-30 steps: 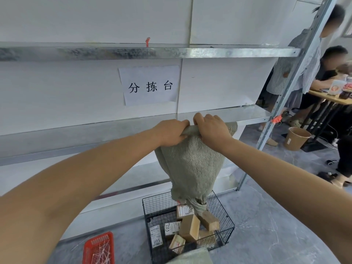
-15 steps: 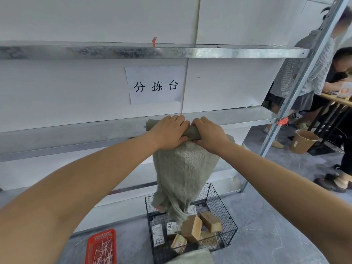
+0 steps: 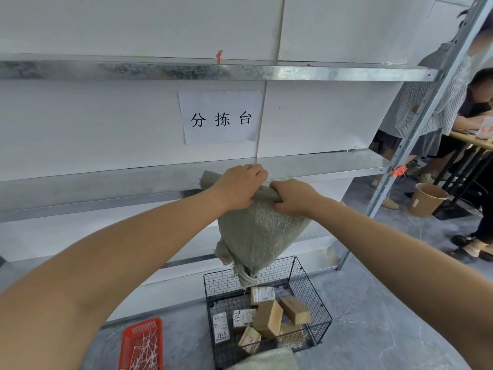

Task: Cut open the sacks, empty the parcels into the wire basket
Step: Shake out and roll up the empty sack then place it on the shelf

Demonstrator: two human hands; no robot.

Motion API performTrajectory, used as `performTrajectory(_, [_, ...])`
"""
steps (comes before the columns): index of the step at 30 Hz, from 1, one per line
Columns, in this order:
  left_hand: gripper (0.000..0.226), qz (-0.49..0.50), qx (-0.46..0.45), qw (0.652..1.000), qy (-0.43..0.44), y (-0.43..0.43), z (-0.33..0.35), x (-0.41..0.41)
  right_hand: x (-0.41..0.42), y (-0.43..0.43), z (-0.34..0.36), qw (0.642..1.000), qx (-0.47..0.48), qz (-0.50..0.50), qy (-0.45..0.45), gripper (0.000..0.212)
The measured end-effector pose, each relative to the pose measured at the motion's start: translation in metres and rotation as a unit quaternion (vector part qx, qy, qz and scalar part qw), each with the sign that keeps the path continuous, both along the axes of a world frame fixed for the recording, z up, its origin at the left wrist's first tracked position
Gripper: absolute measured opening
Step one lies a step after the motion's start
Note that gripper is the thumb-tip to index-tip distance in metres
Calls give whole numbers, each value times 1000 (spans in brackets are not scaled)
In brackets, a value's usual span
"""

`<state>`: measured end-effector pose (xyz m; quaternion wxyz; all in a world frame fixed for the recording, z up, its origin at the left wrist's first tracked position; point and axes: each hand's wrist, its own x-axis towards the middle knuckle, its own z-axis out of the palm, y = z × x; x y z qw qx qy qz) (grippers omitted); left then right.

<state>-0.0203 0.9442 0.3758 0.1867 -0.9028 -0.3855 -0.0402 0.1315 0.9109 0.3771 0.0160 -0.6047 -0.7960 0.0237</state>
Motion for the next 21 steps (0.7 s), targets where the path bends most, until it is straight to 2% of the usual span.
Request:
performTrajectory(3, [67, 38, -115, 992, -17, -2, 2, 1, -1, -2, -5, 993, 97, -3, -61, 26])
performTrajectory(4, [70, 59, -161, 985, -29, -3, 4, 1, 0, -3, -7, 989, 124, 3, -74, 27])
performTrajectory(6, [60, 87, -203, 975, -40, -2, 6, 0, 2, -3, -11, 985, 153, 14, -76, 29])
performTrajectory(10, [48, 65, -117, 990, -30, -1, 3, -1, 5, 0, -17, 991, 132, 16, -31, 39])
performTrajectory(13, [45, 57, -26, 998, -20, -1, -3, -1, 8, 1, -17, 996, 69, 22, 42, 60])
performTrajectory(14, [45, 55, -8, 998, -15, 0, -4, -2, 8, 1, -16, 997, 50, 27, 57, 62])
performTrajectory(16, [46, 45, 12, 999, -9, 2, -8, -5, 10, 1, -14, 995, 33, 38, 81, 54])
performTrajectory(18, [46, 29, 2, 999, -17, 4, -10, -9, 12, 1, -14, 994, 44, 43, 85, 43])
performTrajectory(21, [46, 27, -97, 994, -46, 3, -6, -10, 14, -3, -21, 992, 113, 44, 38, 34])
